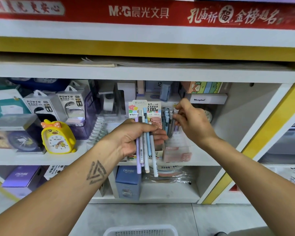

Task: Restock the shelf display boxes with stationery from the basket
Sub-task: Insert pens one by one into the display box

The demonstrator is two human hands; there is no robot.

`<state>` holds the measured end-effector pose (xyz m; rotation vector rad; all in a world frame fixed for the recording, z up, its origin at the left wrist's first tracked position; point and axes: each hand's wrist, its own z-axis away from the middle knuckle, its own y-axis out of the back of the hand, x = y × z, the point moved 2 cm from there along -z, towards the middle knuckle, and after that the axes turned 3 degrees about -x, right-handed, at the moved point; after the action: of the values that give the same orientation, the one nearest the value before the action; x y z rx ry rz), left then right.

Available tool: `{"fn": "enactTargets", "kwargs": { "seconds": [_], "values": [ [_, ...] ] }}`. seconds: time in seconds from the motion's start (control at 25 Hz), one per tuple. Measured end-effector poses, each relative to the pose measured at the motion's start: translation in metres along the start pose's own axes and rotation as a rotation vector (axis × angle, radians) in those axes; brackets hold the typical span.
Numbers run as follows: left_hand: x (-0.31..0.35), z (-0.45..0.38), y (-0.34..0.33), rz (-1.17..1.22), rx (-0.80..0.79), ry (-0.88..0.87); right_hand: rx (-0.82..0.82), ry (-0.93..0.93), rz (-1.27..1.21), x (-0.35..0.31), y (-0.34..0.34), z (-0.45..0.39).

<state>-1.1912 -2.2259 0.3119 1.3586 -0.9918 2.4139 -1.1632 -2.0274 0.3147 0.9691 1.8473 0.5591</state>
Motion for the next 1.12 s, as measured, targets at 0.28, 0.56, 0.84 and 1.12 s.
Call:
{"fn": "enactTargets", "kwargs": {
  "seconds": [0.28, 0.56, 0.84, 1.12],
  "values": [
    [0.002, 0.001, -0.002, 0.021, -0.007, -0.028, -0.026, -0.002, 0.005, 0.003, -0.003, -0.002],
    [0.002, 0.002, -0.002, 0.035, -0.020, -0.036, 0.008, -0.027, 0.031, 0.012, -0.002, -0.001],
    [0.004, 0.000, -0.004, 0.104, 0.011, -0.084, 0.048, 0.009, 0.081, -0.020, 0.002, -0.002],
    [0.009, -0.007, -0.008, 0.315, 0.088, -0.172, -0.401, -0.299, -0.560, -0.041, -0.011, 0.013]
  ]
}}
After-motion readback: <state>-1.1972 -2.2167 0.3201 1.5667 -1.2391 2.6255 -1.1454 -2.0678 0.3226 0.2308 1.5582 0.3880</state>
